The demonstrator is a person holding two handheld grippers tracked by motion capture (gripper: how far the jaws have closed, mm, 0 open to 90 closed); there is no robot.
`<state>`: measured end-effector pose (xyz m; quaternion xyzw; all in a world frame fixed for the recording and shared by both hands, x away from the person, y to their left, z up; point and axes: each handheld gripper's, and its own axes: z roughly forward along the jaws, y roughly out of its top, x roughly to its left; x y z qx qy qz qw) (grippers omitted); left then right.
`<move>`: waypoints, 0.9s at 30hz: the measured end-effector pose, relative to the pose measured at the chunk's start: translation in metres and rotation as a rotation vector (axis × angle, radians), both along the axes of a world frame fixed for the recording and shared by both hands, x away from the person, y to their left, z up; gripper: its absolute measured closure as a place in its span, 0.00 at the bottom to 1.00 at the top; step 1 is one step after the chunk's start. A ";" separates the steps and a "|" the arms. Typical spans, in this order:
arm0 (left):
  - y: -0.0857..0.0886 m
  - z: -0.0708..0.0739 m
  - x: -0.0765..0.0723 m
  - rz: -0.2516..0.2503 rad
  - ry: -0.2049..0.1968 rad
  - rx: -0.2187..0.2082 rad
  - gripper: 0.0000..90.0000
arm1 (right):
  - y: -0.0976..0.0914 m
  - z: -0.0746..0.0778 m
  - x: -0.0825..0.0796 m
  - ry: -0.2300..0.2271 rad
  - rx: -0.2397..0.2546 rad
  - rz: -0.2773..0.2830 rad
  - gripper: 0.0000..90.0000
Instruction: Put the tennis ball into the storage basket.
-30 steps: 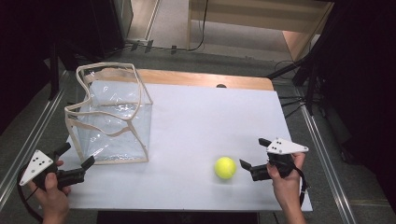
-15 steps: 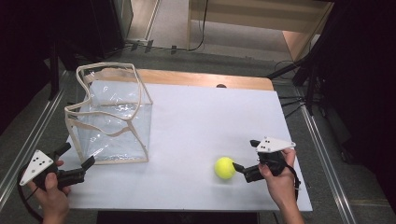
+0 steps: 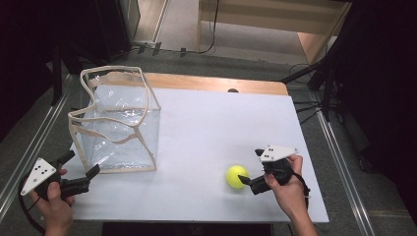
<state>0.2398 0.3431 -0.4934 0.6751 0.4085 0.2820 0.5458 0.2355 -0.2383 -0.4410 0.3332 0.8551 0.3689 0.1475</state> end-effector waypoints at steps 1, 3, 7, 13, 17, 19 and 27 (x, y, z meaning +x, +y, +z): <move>0.000 0.000 0.000 0.000 0.001 0.000 0.00 | 0.002 -0.001 0.001 0.009 -0.013 0.002 0.00; 0.000 0.000 0.000 -0.001 0.000 0.001 0.00 | 0.004 -0.002 0.001 0.018 -0.022 0.007 0.00; 0.000 0.000 0.000 -0.002 0.000 0.003 0.00 | 0.008 -0.004 0.003 0.037 -0.042 0.010 0.00; 0.000 0.000 0.000 -0.003 -0.001 0.001 0.00 | 0.012 -0.007 0.005 0.061 -0.061 0.018 0.04; 0.000 0.000 0.000 -0.004 -0.001 0.003 0.00 | 0.015 -0.009 0.007 0.085 -0.066 0.030 0.04; 0.000 0.000 0.000 -0.002 0.001 0.000 0.00 | 0.017 -0.011 0.008 0.094 -0.076 0.034 0.04; 0.000 0.000 0.000 -0.003 0.001 0.000 0.00 | 0.023 -0.017 0.011 0.141 -0.112 0.061 0.04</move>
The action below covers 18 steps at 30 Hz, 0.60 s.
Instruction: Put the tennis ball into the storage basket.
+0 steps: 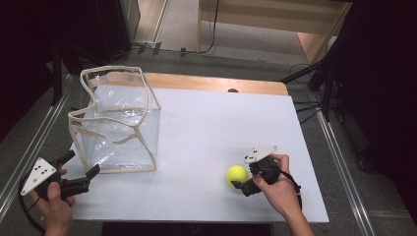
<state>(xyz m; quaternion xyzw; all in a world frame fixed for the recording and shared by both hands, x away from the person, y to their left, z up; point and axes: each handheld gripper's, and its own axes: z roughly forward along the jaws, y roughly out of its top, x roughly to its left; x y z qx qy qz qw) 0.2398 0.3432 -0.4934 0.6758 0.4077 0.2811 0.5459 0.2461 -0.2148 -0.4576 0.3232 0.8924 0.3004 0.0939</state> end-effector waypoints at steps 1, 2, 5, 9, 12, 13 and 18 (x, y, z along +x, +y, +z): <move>0.000 0.000 0.000 0.000 0.000 0.000 0.00 | 0.001 -0.001 0.000 0.011 -0.003 0.007 0.04; 0.000 0.000 0.000 0.000 -0.001 0.001 0.00 | 0.002 -0.002 0.001 0.009 -0.011 0.007 0.04; 0.000 0.000 0.000 -0.001 0.001 0.002 0.00 | 0.005 -0.004 0.001 0.031 -0.025 0.013 0.04; 0.000 0.000 0.000 -0.002 0.000 0.004 0.00 | 0.009 -0.009 0.003 0.055 -0.041 0.023 0.05; 0.000 0.000 0.000 -0.002 0.001 0.004 0.00 | 0.010 -0.012 0.004 0.077 -0.053 0.014 0.06; 0.000 0.000 0.000 -0.002 0.001 0.004 0.00 | 0.010 -0.013 0.005 0.074 -0.058 0.017 0.06; 0.000 0.000 0.000 -0.002 0.001 0.003 0.00 | 0.010 -0.018 0.007 0.093 -0.069 0.011 0.06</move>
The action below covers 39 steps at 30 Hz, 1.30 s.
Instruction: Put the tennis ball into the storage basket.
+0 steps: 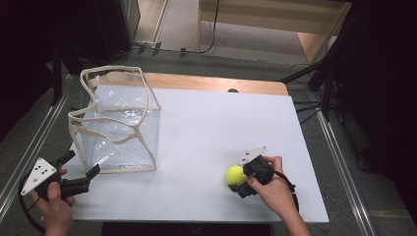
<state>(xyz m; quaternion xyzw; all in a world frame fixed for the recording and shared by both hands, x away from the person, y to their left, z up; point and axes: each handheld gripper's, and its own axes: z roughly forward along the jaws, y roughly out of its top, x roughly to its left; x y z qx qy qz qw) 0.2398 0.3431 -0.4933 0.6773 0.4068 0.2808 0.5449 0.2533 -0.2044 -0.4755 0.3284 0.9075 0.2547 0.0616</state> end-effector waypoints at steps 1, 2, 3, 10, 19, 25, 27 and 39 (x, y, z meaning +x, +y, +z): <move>0.000 0.000 0.000 -0.001 -0.001 0.002 0.00 | 0.000 -0.001 0.000 0.004 0.000 -0.002 0.06; 0.000 0.000 0.000 -0.001 -0.001 0.002 0.00 | 0.000 -0.001 0.000 0.008 -0.004 -0.003 0.06; 0.000 0.000 0.000 -0.001 -0.001 0.002 0.00 | 0.001 -0.002 0.000 0.016 -0.006 -0.012 0.06; 0.000 0.000 0.000 -0.001 -0.001 0.001 0.00 | 0.003 -0.008 0.002 0.029 -0.019 -0.009 0.06; 0.000 0.000 0.000 -0.001 -0.001 -0.001 0.00 | 0.004 -0.010 0.004 0.044 -0.026 -0.009 0.15; 0.000 0.000 0.000 -0.001 0.000 0.002 0.00 | 0.004 -0.011 0.005 0.042 -0.025 -0.014 0.24; 0.000 0.000 0.000 -0.001 0.001 0.000 0.00 | 0.003 -0.011 0.005 0.044 -0.022 -0.015 0.25; 0.000 0.000 0.000 -0.001 0.002 0.002 0.00 | 0.002 -0.009 0.005 0.050 -0.011 0.002 0.25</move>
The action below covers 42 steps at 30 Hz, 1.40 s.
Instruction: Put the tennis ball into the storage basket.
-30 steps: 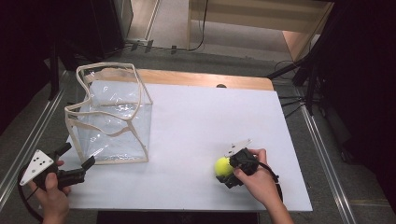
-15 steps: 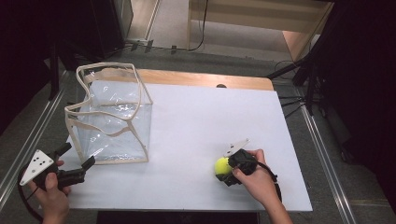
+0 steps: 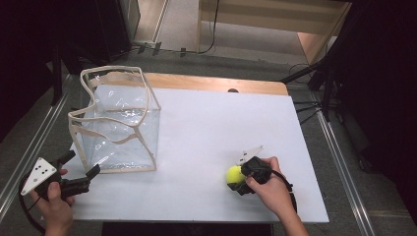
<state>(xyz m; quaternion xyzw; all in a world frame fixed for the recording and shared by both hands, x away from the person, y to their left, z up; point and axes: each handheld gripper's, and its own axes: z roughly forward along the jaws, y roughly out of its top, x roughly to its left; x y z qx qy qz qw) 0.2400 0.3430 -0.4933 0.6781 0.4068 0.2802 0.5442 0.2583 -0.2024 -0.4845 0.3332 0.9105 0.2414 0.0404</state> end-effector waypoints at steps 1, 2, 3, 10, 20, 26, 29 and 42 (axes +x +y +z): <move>0.000 0.000 0.000 0.000 0.000 0.000 0.00 | 0.000 0.000 0.000 0.000 0.000 0.000 0.25; 0.000 0.000 0.000 0.001 -0.001 -0.003 0.00 | 0.000 0.001 0.000 0.002 0.002 0.006 0.25; 0.000 0.000 0.000 0.001 -0.001 -0.003 0.00 | 0.000 0.001 0.000 0.002 0.002 0.006 0.25; 0.000 0.000 0.000 -0.002 0.002 0.002 0.00 | 0.000 0.009 0.001 -0.003 0.008 0.009 0.25; 0.000 0.000 0.000 -0.002 0.000 -0.010 0.00 | 0.001 0.017 0.005 0.007 0.018 0.033 0.26; 0.000 0.000 0.000 -0.001 0.000 -0.011 0.00 | 0.003 0.022 0.008 0.011 0.020 0.042 0.26; 0.000 0.000 0.000 -0.002 0.001 -0.012 0.00 | 0.004 0.026 0.009 0.011 0.020 0.050 0.26; 0.000 0.000 0.000 -0.003 0.001 -0.012 0.00 | 0.007 0.037 0.016 0.012 0.026 0.068 0.26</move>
